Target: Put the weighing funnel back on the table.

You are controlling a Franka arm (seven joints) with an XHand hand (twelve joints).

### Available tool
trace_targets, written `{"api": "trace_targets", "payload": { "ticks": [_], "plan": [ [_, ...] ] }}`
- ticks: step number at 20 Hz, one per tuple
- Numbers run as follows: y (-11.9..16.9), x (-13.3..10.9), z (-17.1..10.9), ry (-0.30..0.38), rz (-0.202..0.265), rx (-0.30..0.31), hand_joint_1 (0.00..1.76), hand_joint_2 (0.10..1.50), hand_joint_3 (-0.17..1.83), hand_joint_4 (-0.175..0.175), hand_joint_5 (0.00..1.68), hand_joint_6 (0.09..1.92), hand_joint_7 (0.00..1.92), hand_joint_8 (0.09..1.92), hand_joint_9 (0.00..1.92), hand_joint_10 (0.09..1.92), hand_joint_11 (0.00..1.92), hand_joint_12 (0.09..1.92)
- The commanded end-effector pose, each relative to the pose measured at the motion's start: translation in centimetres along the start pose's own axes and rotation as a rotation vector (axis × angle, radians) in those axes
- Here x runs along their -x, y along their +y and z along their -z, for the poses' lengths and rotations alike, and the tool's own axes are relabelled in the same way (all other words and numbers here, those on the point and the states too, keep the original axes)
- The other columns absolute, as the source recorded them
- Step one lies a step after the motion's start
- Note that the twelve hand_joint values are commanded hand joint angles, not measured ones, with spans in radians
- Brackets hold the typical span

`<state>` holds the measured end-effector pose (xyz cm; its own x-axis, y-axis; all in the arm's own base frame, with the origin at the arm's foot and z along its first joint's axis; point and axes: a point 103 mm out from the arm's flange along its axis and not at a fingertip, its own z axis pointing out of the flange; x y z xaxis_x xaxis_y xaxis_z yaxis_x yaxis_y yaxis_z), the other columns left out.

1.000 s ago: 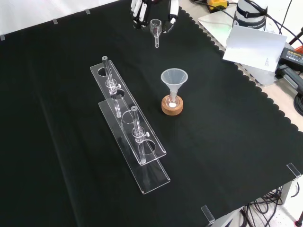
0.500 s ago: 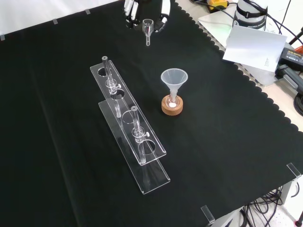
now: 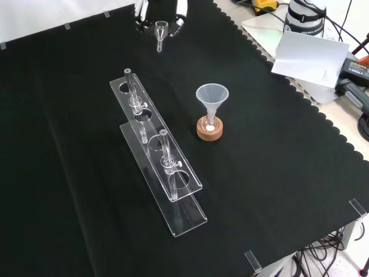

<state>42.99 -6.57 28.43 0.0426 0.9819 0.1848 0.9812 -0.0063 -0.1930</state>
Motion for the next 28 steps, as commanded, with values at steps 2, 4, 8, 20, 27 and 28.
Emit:
{"api": "trace_targets", "payload": {
  "ticks": [2,4,8,20,27,28],
  "plan": [
    [4.7,4.4,-0.7,-0.012,-0.006,0.002,1.10,0.71,0.60,0.175,1.21,0.75,0.74,0.59,1.11,0.23,0.90,1.03],
    [5.5,5.2,-1.2,-0.021,-0.009,-0.007,1.10,0.71,0.60,0.175,1.21,0.75,0.74,0.59,1.11,0.23,0.90,1.03],
    [7.0,6.6,-2.2,-0.027,-0.016,-0.018,1.10,0.71,0.60,0.175,1.21,0.75,0.74,0.59,1.11,0.23,0.90,1.03],
    [10.2,9.7,-5.0,-0.031,-0.041,-0.046,1.10,0.71,0.60,0.175,1.21,0.76,0.74,0.59,1.11,0.23,0.90,1.03],
    [11.1,10.6,-6.7,-0.024,-0.042,-0.065,1.10,0.71,0.60,0.175,1.21,0.76,0.74,0.59,1.11,0.23,0.90,1.03],
    [11.4,10.8,-7.1,-0.022,-0.042,-0.069,1.10,0.71,0.60,0.175,1.21,0.76,0.74,0.59,1.11,0.23,0.90,1.03]
  ]
}}
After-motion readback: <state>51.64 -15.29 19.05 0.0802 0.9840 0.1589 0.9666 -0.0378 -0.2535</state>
